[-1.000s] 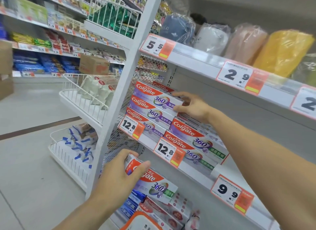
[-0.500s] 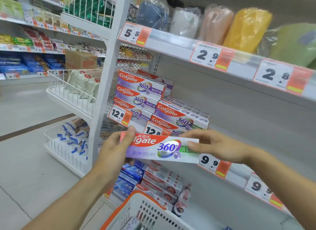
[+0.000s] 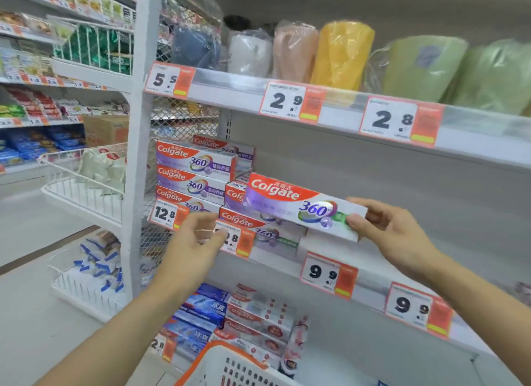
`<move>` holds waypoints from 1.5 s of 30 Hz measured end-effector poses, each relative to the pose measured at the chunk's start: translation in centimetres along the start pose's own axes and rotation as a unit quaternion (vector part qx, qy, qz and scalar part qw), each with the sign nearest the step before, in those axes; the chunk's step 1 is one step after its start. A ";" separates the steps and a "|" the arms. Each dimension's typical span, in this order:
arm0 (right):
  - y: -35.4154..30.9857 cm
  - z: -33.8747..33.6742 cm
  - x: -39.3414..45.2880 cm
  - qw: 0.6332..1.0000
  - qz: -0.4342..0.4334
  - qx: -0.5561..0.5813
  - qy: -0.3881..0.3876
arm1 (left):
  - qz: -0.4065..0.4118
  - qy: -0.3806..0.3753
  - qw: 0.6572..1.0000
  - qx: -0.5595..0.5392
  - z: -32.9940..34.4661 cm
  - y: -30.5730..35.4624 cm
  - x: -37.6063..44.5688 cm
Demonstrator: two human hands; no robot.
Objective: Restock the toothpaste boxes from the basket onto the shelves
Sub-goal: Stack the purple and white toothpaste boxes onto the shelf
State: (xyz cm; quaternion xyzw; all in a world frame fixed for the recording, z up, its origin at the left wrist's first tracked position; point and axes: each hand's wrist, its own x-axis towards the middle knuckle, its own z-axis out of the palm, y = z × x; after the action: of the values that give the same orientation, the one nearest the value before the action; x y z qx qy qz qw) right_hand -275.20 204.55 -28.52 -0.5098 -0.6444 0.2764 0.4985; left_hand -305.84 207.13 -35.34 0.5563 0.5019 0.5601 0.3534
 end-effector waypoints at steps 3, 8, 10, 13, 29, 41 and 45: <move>0.6 0.1 4.0 0.993 -0.045 -0.043 0.096 | 0.124 0.006 0.982 0.143 1.7 -0.1 2.3; 3.1 0.1 11.1 0.978 -0.029 -0.098 0.182 | 0.261 0.026 0.933 0.247 4.7 -0.4 5.7; 3.5 0.3 13.3 0.978 -0.023 -0.100 0.180 | 0.293 0.001 0.921 0.258 5.8 -0.5 7.0; 4.1 0.9 15.9 0.979 -0.023 -0.137 0.149 | 0.325 -0.055 0.893 0.306 7.4 -1.3 8.1; 6.2 3.2 18.3 0.981 0.182 -0.048 -0.041 | 0.284 -0.050 0.899 0.331 9.7 -2.4 8.5; 6.4 3.3 17.9 0.970 0.235 -0.021 -0.062 | 0.273 -0.056 0.895 0.348 9.5 -2.1 8.4; 6.4 3.5 17.9 0.972 0.229 -0.026 -0.044 | 0.262 -0.044 0.896 0.356 10.0 -1.8 8.0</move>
State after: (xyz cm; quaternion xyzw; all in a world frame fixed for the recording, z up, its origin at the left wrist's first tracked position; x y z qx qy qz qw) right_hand -275.71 223.91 -28.85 -0.6441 -0.5385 0.3885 0.3799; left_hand -297.43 216.87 -36.12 0.7804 0.4877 0.3913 -0.0059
